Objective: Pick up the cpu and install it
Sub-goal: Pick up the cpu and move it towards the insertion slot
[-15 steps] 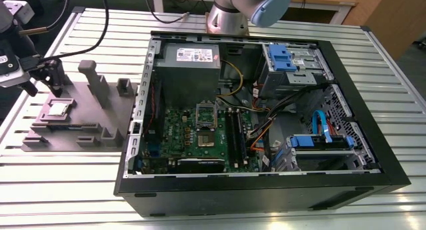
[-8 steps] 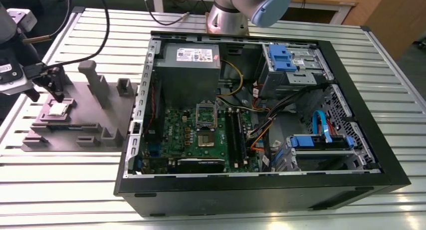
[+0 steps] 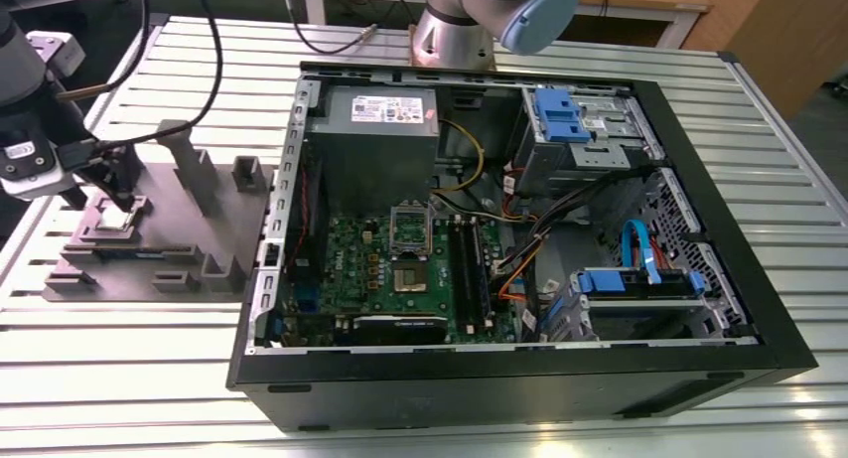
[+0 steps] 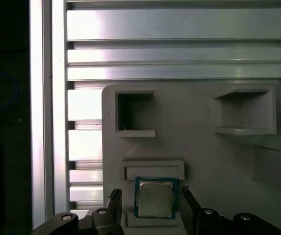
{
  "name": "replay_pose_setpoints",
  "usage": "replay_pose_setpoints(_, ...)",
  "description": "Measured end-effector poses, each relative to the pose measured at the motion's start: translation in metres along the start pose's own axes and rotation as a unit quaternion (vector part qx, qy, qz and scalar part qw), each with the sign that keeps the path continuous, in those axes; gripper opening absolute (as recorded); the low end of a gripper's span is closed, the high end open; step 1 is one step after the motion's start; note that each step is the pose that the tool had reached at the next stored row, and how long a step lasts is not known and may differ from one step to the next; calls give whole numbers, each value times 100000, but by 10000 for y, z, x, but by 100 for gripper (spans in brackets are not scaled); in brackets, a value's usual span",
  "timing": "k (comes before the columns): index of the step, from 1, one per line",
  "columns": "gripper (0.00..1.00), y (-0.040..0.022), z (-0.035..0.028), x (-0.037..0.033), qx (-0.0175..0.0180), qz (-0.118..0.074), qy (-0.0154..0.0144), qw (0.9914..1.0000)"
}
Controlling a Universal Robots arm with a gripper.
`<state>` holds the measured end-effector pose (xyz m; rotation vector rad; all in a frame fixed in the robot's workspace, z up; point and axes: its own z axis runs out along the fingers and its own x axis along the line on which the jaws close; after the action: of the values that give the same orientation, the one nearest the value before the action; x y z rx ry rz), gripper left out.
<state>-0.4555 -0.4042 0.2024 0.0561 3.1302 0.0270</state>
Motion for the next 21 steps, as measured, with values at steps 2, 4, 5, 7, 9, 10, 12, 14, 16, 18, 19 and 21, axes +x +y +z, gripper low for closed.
replay_pose_setpoints(2,59,0,30,-5,1,17,-1,100000)
replay_pose_setpoints(4,59,-5,53,-6,3,17,3,100000)
replay_pose_setpoints(5,59,-6,63,-7,-1,29,-2,100000)
replay_pose_setpoints(7,59,-9,83,-7,-1,51,-5,100000)
replay_pose_setpoints(9,59,-12,100,-9,3,66,4,100000)
replay_pose_setpoints(10,59,-15,106,-10,9,74,10,100000)
replay_pose_setpoints(12,59,-21,118,-17,-1,102,-7,100000)
replay_pose_setpoints(14,59,-22,130,-31,1,122,-4,100000)
replay_pose_setpoints(16,59,-24,144,-35,1,147,-4,100000)
replay_pose_setpoints(18,59,-27,157,-36,7,145,6,100000)
replay_pose_setpoints(19,59,-27,165,-36,2,145,-2,100000)
replay_pose_setpoints(21,59,-28,178,-36,4,143,1,100000)
